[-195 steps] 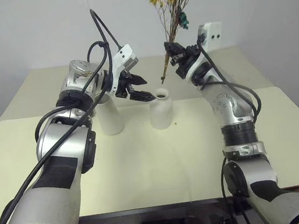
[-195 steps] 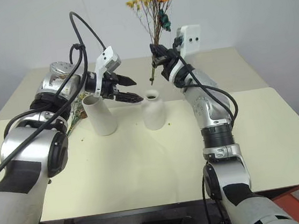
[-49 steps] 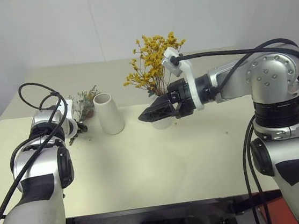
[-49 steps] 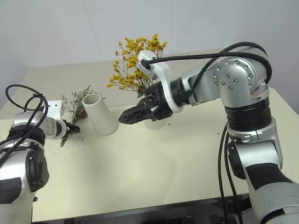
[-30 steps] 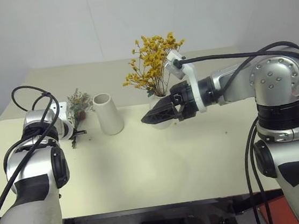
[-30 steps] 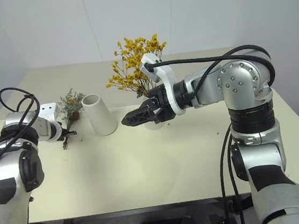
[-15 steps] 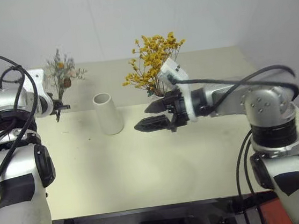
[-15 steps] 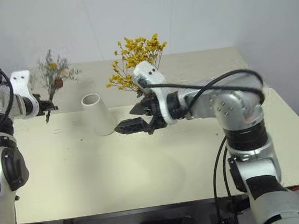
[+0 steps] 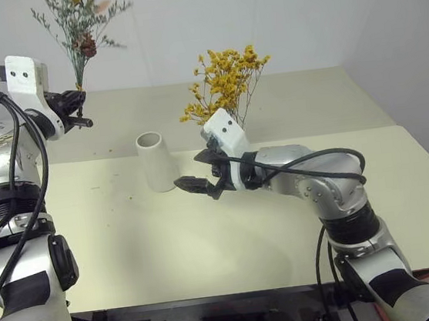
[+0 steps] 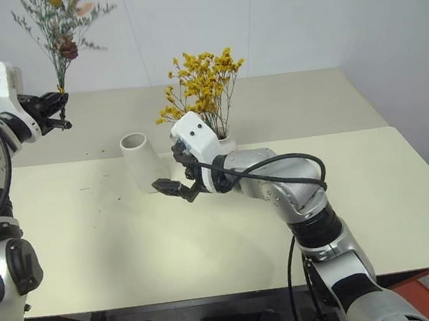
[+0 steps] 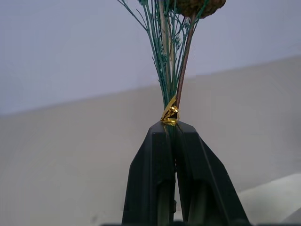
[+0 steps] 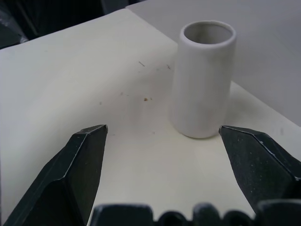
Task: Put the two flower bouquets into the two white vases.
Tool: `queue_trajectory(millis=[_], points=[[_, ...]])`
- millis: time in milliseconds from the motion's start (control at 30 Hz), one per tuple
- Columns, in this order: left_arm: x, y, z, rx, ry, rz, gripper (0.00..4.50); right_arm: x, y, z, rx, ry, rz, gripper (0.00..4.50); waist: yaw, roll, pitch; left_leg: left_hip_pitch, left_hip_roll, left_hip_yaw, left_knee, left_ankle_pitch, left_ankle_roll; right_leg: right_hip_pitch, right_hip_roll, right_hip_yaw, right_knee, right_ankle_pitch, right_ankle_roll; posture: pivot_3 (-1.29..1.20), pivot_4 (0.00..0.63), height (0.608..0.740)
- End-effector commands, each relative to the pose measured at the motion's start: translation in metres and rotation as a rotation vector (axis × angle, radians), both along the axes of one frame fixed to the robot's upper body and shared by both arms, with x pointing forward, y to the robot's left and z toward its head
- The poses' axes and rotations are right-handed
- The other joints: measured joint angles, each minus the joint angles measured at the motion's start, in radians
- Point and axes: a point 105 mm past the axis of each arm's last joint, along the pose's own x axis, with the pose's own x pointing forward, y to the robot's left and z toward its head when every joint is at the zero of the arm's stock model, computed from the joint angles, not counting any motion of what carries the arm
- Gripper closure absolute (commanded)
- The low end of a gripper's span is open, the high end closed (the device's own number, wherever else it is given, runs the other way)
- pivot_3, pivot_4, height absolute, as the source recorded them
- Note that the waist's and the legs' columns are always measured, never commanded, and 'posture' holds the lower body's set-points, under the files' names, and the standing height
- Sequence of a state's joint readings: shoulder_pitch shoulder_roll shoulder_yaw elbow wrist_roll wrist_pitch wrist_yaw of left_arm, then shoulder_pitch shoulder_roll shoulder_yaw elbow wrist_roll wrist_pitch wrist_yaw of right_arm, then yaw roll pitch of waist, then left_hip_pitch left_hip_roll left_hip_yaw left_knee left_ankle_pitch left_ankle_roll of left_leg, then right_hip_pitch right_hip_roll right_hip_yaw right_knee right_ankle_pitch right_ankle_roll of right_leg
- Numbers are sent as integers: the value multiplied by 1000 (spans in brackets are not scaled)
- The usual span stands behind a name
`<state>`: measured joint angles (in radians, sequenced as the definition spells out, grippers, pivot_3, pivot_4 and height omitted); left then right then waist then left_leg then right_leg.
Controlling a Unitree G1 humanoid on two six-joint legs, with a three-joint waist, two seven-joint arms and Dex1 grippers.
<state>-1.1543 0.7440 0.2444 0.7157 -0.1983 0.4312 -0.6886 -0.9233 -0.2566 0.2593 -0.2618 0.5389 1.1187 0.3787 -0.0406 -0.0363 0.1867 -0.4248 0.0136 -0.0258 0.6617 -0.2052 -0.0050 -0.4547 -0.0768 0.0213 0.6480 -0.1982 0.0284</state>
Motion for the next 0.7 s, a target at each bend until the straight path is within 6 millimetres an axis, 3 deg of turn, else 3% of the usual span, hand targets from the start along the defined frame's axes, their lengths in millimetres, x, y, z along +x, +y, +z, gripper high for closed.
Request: queue_trajectory(millis=[33, 433, 600, 700], points=[[-6, -14, 19, 11, -65, -97, 4250, 2, 3, 13, 34, -65, -5, 0, -2, 0, 0, 0, 0, 0, 0, 0, 0, 0, 0, 0, 0, 0, 0, 0, 150, 740], [-5, -36, 27, 23, -69, -232, 4250, 6, 22, 10, -14, -152, 18, 0, -6, 0, 0, 1, 0, 0, 0, 0, 0, 0, 1, 0, 0, 0, 0, 0, 150, 740], [-6, -41, 25, 45, -65, -265, 4250, -5, 27, 33, 9, -218, 84, 0, -5, 0, 0, 0, 0, 0, 0, 0, 0, 0, 1, 0, 0, 0, 0, 0, 150, 740], [-5, -41, 26, 41, -64, -262, 4250, -9, 31, 37, 11, -225, 115, 0, -6, 0, 0, 0, 0, 0, 0, 0, 0, 0, 1, 0, 0, 0, 0, 0, 150, 740]])
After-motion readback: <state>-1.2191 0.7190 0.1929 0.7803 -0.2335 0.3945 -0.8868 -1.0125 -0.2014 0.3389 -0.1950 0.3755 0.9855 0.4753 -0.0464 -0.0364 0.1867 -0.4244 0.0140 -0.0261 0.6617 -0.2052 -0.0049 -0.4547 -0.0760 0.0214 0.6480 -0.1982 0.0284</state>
